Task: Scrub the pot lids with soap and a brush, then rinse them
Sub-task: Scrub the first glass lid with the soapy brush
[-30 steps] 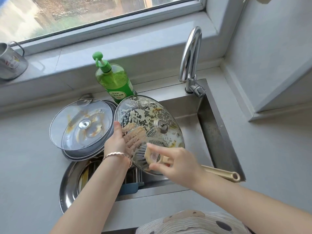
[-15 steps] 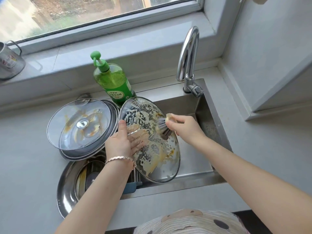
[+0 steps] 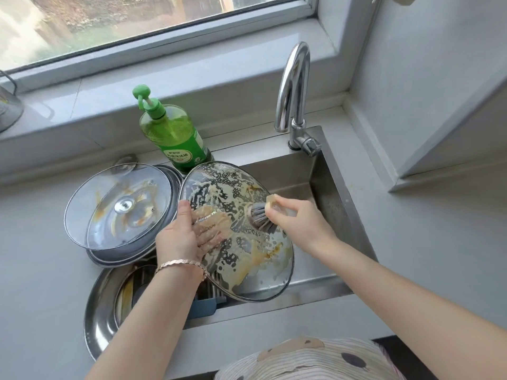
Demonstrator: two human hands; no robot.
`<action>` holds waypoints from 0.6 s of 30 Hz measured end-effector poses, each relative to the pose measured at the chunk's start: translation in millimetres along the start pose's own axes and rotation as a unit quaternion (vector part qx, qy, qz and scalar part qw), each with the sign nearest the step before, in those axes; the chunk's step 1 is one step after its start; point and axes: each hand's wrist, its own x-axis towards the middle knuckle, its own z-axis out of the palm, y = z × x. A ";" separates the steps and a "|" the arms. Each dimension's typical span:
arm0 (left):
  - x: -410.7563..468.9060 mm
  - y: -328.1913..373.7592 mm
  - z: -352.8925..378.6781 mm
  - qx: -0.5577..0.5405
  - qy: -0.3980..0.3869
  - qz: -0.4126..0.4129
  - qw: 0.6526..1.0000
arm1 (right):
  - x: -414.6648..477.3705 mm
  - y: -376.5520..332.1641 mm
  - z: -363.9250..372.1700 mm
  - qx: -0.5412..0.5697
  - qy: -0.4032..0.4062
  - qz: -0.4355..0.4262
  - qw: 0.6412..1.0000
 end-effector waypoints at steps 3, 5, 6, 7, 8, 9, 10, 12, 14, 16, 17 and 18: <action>-4.3 1.0 7.3 0.008 -0.003 0.001 1.000 | 15.6 -6.1 -2.6 0.047 0.015 -0.001 0.999; -5.5 2.4 11.0 0.003 0.009 0.002 1.000 | 19.6 -6.4 -3.9 0.076 0.030 0.011 0.997; -4.4 3.2 11.5 -0.003 0.015 0.000 1.000 | 15.9 -5.6 -2.6 0.076 0.040 0.013 0.996; -3.1 4.1 11.9 -0.010 0.020 -0.005 1.000 | 11.0 -2.7 -0.7 0.064 0.047 0.009 0.997; -1.0 4.0 10.8 -0.016 0.025 -0.010 0.999 | 5.2 -0.6 1.9 0.036 0.045 0.001 0.998; 0.2 3.5 10.0 -0.018 0.029 -0.013 0.999 | -1.0 -2.1 4.2 0.002 0.040 -0.011 0.999; 0.9 2.6 9.5 -0.014 0.029 -0.011 0.999 | -2.9 -4.9 4.2 -0.026 0.037 -0.027 0.999; 0.5 0.3 11.6 0.006 0.020 0.002 1.000 | 8.5 -10.1 0.2 -0.062 0.051 -0.038 0.996; -1.4 -0.5 13.5 0.013 0.011 0.015 1.000 | 21.6 -11.9 -6.8 -0.049 0.057 -0.014 0.997; -1.3 0.7 13.5 0.001 0.020 0.018 1.000 | 17.2 -10.3 -7.6 -0.013 0.071 -0.003 0.997; -0.7 2.0 13.5 -0.015 0.034 0.014 0.999 | 8.0 -10.2 -4.3 -0.007 0.075 -0.015 0.997; 0.9 2.4 13.0 -0.036 0.050 0.005 0.998 | -3.3 -10.3 1.4 -0.010 0.073 -0.032 0.997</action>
